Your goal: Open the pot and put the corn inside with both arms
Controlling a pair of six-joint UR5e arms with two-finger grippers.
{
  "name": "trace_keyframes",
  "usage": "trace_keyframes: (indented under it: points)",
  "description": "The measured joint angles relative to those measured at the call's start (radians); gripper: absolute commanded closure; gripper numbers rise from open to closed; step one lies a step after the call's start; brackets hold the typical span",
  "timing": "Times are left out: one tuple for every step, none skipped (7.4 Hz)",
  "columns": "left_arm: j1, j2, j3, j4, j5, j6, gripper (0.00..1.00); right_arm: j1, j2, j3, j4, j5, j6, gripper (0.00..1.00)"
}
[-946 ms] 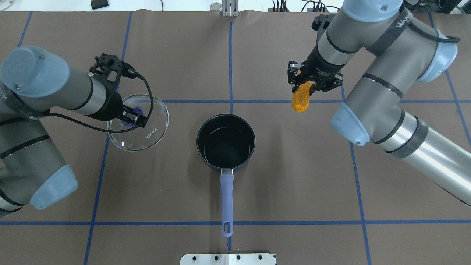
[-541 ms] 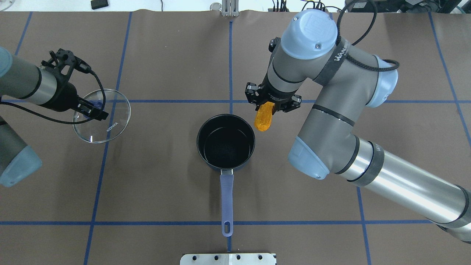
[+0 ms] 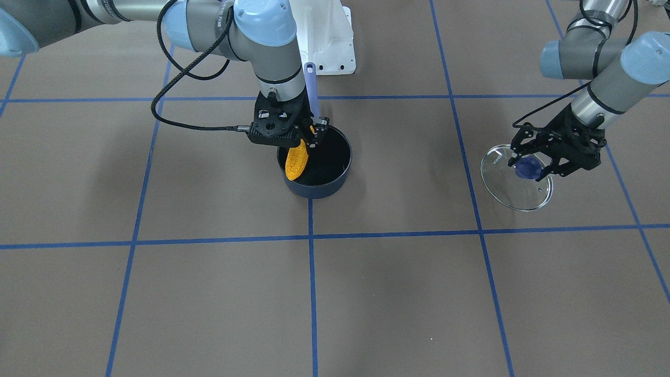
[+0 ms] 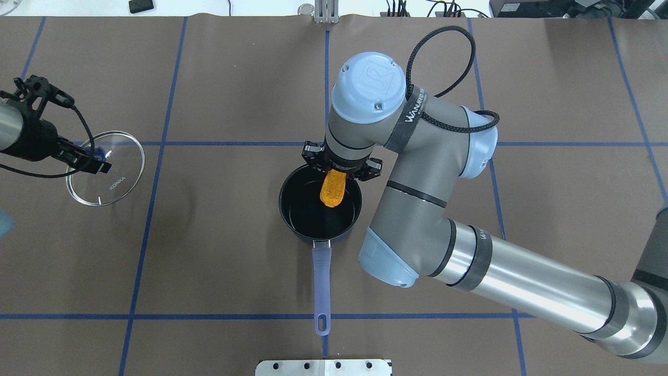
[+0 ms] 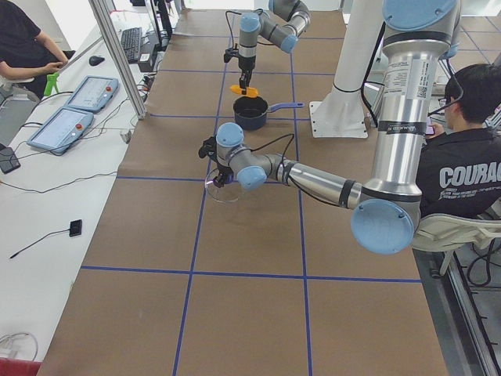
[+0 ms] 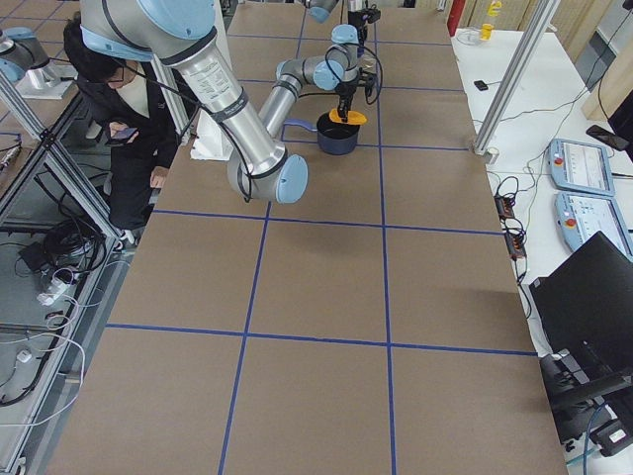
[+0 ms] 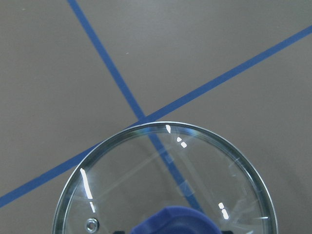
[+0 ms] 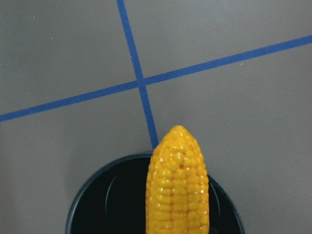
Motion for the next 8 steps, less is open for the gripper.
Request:
trace_keyframes:
  points:
    - [-0.013,0.020,0.001,-0.006,-0.006,0.022,0.32,-0.016,0.007,-0.010,0.002,-0.015,0.004,0.57]
    - [-0.019,0.034,-0.001,-0.009,-0.008,0.032,0.32,-0.029,0.011,-0.021,0.006,-0.025,0.005,0.57]
    - [-0.023,0.048,-0.008,-0.010,-0.009,0.035,0.32,-0.038,0.011,-0.031,0.007,-0.031,0.004,0.57]
    - [-0.024,0.060,-0.018,-0.010,-0.009,0.036,0.32,-0.047,0.011,-0.041,0.008,-0.037,0.002,0.57]
    - [-0.026,0.065,-0.023,-0.010,-0.009,0.036,0.32,-0.060,0.010,-0.052,0.009,-0.045,0.001,0.57]
    - [-0.027,0.067,-0.025,-0.011,-0.009,0.036,0.32,-0.075,0.009,-0.061,0.009,-0.061,0.000,0.56]
    - [-0.027,0.068,-0.026,-0.011,-0.008,0.037,0.32,-0.088,0.008,-0.069,0.010,-0.076,-0.001,0.55]
    - [-0.027,0.068,-0.026,-0.011,-0.007,0.037,0.32,-0.093,0.008,-0.073,0.010,-0.082,-0.003,0.53]
